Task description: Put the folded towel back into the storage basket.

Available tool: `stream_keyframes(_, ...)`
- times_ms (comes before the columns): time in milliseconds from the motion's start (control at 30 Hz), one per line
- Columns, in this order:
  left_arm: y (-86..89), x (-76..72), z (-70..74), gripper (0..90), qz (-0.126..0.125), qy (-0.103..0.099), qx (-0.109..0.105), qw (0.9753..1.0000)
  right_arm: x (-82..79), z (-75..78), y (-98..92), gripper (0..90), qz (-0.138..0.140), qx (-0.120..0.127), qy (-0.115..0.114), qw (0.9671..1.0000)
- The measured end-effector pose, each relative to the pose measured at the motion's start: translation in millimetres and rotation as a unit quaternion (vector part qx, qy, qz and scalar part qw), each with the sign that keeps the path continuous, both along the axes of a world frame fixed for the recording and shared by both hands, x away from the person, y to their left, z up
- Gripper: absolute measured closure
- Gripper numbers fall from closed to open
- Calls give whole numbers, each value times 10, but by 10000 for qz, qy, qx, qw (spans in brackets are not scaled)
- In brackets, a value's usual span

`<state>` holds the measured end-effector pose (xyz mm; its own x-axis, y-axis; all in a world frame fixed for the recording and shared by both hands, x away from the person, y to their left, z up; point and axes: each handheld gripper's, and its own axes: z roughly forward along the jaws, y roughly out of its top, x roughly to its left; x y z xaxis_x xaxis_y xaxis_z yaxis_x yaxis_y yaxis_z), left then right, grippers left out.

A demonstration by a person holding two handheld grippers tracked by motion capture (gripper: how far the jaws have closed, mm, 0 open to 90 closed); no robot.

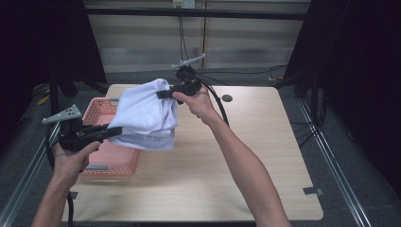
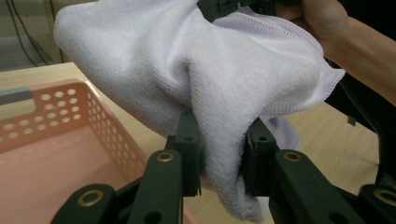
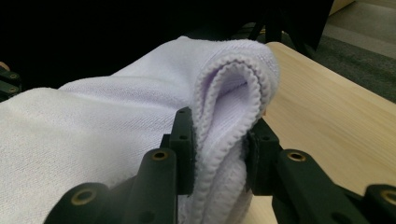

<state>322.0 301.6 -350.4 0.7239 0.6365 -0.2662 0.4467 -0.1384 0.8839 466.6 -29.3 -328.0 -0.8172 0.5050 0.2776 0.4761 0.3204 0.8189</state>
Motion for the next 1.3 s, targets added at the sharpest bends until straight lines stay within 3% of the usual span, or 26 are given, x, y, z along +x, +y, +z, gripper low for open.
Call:
stream_keyframes(233, 254, -10, -21, 723, 232, 88, -4, 9997, 64, -6, 290, 693, 12, -5, 102, 9999)
stream_keyframes(700, 840, -69, -157, 724, 781, 309, 45, 9965, 167, -229, 985, 693, 133, -116, 293, 9994)
stream_keyframes(900, 1063, -57, -255, 727, 1095, 427, 18, 9931, 165, -291, 1213, 694, 77, -155, 261, 9995)
stream_keyframes(1033, 1162, -44, -323, 731, 1279, 551, 179, 9901, 156, -385, 1349, 694, 36, -190, 318, 9993)
stream_keyframes(1300, 1227, -26, -498, 732, 1380, 700, 327, 9874, 129, -625, 1467, 694, -72, -202, 357, 9991)
